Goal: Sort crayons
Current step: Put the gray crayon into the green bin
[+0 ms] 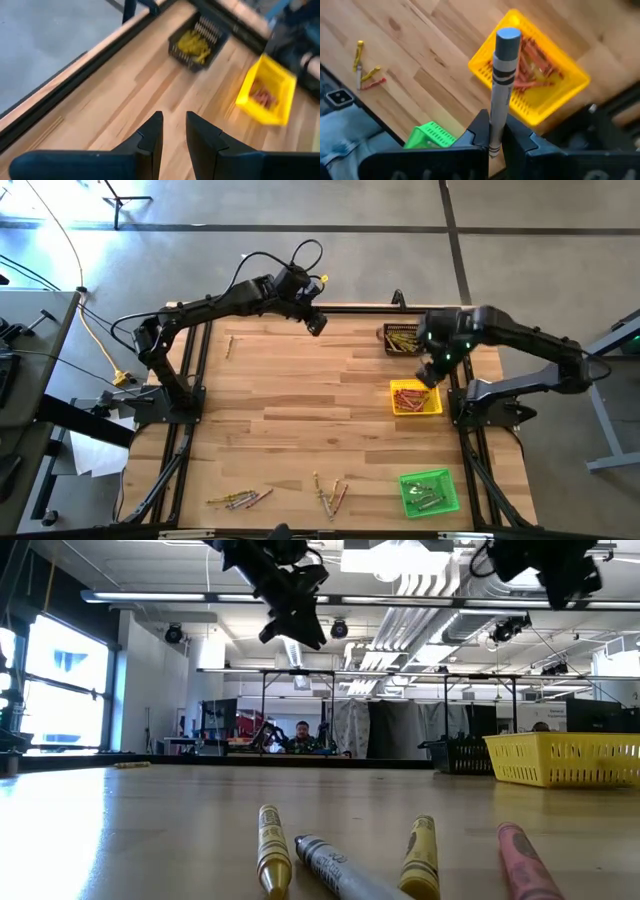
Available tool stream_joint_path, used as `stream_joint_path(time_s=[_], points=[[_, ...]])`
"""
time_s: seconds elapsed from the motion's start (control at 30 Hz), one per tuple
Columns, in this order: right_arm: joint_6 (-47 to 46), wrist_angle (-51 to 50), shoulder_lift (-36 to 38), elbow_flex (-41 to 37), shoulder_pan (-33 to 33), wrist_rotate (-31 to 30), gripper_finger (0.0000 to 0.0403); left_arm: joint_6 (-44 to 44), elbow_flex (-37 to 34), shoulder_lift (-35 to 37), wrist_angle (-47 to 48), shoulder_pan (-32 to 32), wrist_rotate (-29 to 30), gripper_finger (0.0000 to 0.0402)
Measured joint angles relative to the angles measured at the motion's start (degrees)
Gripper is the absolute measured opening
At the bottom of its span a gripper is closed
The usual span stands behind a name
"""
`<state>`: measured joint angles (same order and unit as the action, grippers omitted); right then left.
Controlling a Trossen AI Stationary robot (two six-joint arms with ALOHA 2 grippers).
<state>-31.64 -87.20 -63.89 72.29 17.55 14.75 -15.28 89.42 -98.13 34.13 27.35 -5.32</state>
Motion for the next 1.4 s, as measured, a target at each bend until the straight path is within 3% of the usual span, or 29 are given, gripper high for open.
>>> stream_joint_path(time_s=[0.13, 0.3, 0.53, 0.67, 0.87, 1.17, 1.4], points=[[-19.00, 1.33, -0.10, 0.00, -13.75, -4.68, 0.0013, 5.19, 0.00, 0.00, 6.01, 0.00, -0.09, 0.0070], [-41.58, 7.73, -3.58, 0.00, -31.17, -5.23, 0.0013, 12.25, -0.07, 0.00, 13.13, 0.00, 0.55, 0.0070], [-58.86, 18.47, -14.16, 0.00, -51.21, -5.17, 0.0015, 16.63, -1.81, 0.04, 12.22, 0.00, 0.58, 0.0070], [-62.61, 25.08, -21.01, -0.02, -58.56, -5.04, 0.0027, 17.91, -2.44, 0.04, 12.14, 0.00, 0.61, 0.0070], [-63.49, 29.26, -27.98, -0.04, -63.89, -0.69, 0.0012, 17.88, -2.46, 0.04, 12.11, 0.00, 0.60, 0.0069], [-58.06, 27.08, -30.15, -0.04, -68.02, -3.59, 0.0021, 15.51, -2.46, 0.04, 12.49, -0.57, 0.57, 0.0070], [-58.26, 24.62, -30.15, -0.04, -69.91, -1.12, 0.0075, 13.89, -2.46, 0.04, 20.12, -2.45, 0.55, 0.0070]])
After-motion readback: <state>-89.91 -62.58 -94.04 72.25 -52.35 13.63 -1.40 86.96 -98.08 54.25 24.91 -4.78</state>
